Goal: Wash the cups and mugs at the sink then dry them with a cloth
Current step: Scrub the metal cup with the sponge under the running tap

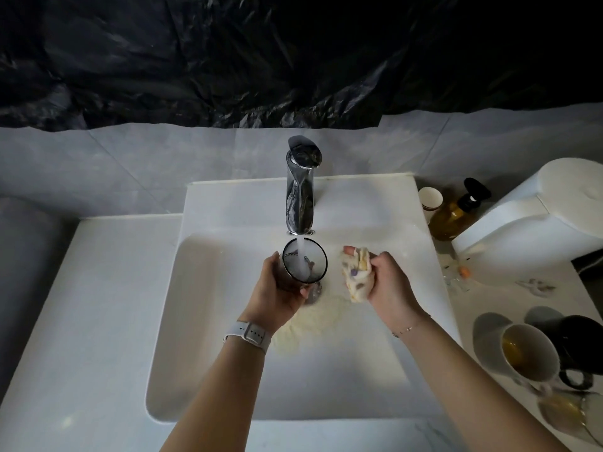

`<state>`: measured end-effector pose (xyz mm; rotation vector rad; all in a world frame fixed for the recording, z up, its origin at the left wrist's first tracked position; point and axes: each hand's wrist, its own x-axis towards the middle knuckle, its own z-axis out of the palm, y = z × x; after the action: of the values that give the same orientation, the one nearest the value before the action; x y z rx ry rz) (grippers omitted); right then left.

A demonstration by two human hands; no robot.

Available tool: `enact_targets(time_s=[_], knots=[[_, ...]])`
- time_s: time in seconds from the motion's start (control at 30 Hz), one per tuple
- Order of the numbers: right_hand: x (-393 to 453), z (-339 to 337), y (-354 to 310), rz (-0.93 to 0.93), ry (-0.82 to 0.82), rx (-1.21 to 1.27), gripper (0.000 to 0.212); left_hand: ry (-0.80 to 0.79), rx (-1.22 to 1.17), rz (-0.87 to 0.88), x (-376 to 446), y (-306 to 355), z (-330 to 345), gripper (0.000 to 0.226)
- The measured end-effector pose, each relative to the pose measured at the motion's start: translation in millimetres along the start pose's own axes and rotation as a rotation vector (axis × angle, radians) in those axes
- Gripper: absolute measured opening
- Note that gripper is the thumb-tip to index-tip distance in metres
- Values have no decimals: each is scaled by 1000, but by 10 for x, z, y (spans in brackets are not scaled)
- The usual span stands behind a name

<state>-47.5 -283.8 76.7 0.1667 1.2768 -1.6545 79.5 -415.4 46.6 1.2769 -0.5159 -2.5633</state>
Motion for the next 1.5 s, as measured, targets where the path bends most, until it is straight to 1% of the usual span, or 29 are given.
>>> enact_targets(time_s=[0.07, 0.17, 0.23, 0.3, 0.37, 0.47, 0.53, 0.6, 0.63, 0.67, 0.7, 0.77, 0.83, 0.87, 0.9, 0.97, 1.0, 1.03, 1.07, 1.13, 1.17, 1.23, 1.27, 1.33, 1.37, 1.43, 1.5], knots=[[-1, -3, -18, -142, -40, -147, 35, 22, 10, -10, 22, 21, -4, 38], [-58, 32, -78, -380, -41, -350, 51, 61, 44, -21, 43, 37, -11, 37], [-99, 152, -122, -477, -77, -420, 47, 93, 81, -41, 53, 33, -5, 35], [-108, 313, -131, -517, -148, -551, 39, 104, 105, -51, 48, 29, 12, 36], [-57, 431, -103, -569, -200, -803, 31, 96, 158, -26, 47, 23, 17, 38], [105, 468, -148, -763, -196, -1326, 17, 78, 226, 12, 36, 26, 14, 43], [163, 460, -211, -789, -355, -1532, 18, 112, 294, 29, 45, 39, -17, 41], [168, 461, -219, -738, -509, -1630, 18, 133, 378, 47, 25, 67, -11, 36], [165, 468, -197, -704, -534, -1660, 18, 130, 417, 52, 14, 76, 6, 36], [172, 472, -167, -655, -530, -1653, 18, 126, 442, 57, 7, 75, 21, 37], [198, 477, -136, -583, -479, -1617, 17, 122, 449, 61, -9, 69, 55, 39], [262, 507, -94, -438, -369, -1485, 15, 128, 454, 71, -12, 37, 92, 42], [306, 536, -59, -273, -293, -1310, 17, 141, 463, 95, -34, -6, 114, 45], [316, 542, -32, -158, -273, -1154, 17, 161, 463, 131, -53, -17, 124, 47], [313, 553, 2, -10, -264, -935, 18, 188, 469, 185, -75, -25, 133, 49], [317, 555, 57, 281, -243, -474, 13, 216, 495, 277, -85, -39, 110, 55], [320, 548, 74, 375, -214, -326, 14, 221, 524, 305, -104, -32, 107, 56], [333, 531, 87, 429, -176, -224, 15, 229, 547, 311, -111, -28, 98, 52], [324, 523, 83, 440, -144, -159, 17, 231, 557, 295, -101, -28, 70, 47], [261, 464, 90, 346, -147, -153, 21, 224, 572, 243, -122, -20, 33, 42], [221, 417, 99, 259, -190, -197, 22, 227, 571, 224, -139, -17, 6, 43], [121, 343, 112, 58, -278, -324, 16, 214, 556, 185, -147, -12, -63, 44], [111, 310, 126, -34, -316, -401, 17, 208, 544, 171, -161, -2, -65, 44], [127, 294, 136, -166, -353, -602, 28, 199, 554, 154, -157, 16, -32, 44], [130, 317, 139, -208, -354, -703, 34, 203, 581, 149, -155, 30, 10, 44], [154, 353, 137, -213, -366, -825, 44, 232, 628, 150, -155, 73, 103, 44], [214, 364, 94, -178, -391, -881, 44, 250, 661, 171, -131, 98, 147, 47]])
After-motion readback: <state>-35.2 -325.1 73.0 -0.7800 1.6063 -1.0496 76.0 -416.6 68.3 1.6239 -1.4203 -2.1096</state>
